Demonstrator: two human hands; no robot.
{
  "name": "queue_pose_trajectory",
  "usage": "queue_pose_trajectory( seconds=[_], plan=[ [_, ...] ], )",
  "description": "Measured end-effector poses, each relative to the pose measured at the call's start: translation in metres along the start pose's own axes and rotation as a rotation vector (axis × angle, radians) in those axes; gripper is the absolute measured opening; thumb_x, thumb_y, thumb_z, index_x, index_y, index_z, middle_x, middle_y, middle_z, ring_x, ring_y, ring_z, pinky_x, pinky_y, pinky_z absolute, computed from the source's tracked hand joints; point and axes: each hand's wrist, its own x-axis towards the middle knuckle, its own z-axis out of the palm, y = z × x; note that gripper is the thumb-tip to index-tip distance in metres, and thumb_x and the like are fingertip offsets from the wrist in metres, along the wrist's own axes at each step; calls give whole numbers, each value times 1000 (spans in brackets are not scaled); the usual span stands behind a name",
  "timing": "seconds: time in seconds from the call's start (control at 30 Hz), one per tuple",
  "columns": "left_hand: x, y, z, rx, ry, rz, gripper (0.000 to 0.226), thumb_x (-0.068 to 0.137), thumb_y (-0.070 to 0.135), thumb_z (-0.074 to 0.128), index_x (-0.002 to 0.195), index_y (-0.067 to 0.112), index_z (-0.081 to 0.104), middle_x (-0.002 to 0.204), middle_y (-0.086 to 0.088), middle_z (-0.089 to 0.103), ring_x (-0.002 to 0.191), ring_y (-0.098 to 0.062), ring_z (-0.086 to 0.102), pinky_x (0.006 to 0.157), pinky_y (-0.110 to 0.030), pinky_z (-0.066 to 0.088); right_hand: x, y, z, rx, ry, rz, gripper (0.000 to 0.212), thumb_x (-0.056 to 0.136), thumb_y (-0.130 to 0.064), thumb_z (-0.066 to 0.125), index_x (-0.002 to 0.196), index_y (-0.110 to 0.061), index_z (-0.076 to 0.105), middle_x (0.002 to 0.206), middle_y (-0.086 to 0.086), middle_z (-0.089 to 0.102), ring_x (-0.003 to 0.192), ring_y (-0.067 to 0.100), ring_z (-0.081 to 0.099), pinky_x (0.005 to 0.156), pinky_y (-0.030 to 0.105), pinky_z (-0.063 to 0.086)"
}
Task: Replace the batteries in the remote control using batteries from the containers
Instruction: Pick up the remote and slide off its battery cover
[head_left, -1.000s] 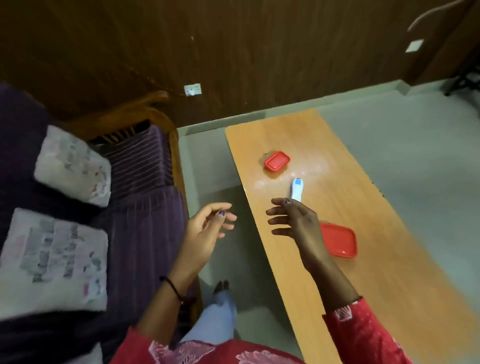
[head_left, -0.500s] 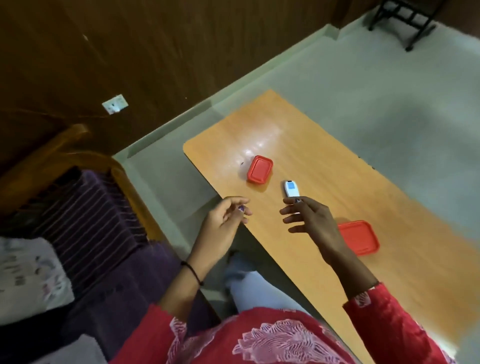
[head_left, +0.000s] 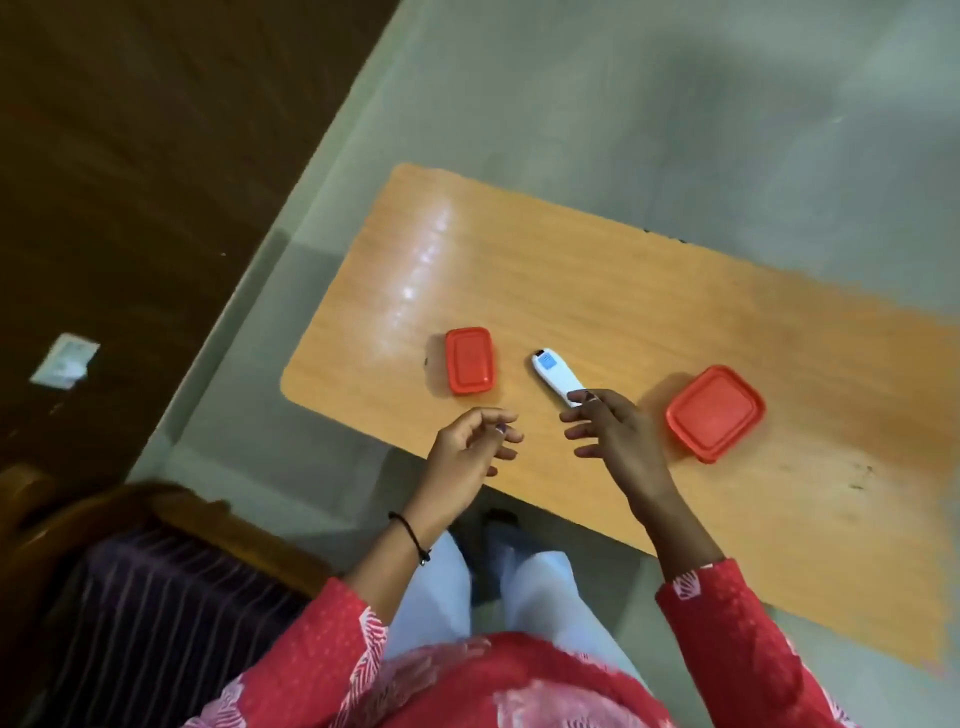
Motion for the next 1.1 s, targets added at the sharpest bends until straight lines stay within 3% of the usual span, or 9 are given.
queue_pose_trajectory(
  seconds=[0.23,0.33,0.5,0.87,1.1],
  plan=[
    [121,-72,-9,99,-182,-79,20,98,13,44,100,21,62,90,4,67,80,-15,62,69,-27,46,71,90,15,92,251,20,24,96,-9,42,95,-18,64,86,7,68,73,20,60,64,36,48],
    [178,-119,-4,106,-190,-32,24,98,10,42,94,25,60,87,5,65,76,-12,59,65,-25,43,115,144,37,130,314,-22,26,95,-5,41,92,-19,64,84,6,67,71,21,60,63,35,48],
    [223,-196,4,68,-202,127,23,97,10,42,99,24,60,90,5,66,82,-14,62,72,-30,46,155,221,79,199,386,-155,23,96,-6,41,103,-11,63,85,7,66,73,20,61,63,32,50],
    [68,-306,-57,-7,-283,629,23,98,15,43,112,15,61,96,2,69,88,-15,66,75,-30,50,2,325,154,165,314,-510,23,99,-16,41,107,-14,63,94,7,68,81,19,64,70,33,54],
    [7,-323,-68,59,-259,699,24,98,16,44,99,28,64,96,5,69,87,-12,66,75,-33,52,-49,323,153,178,336,-517,25,97,-15,42,109,-9,63,90,7,68,75,17,63,62,29,51]
  ],
)
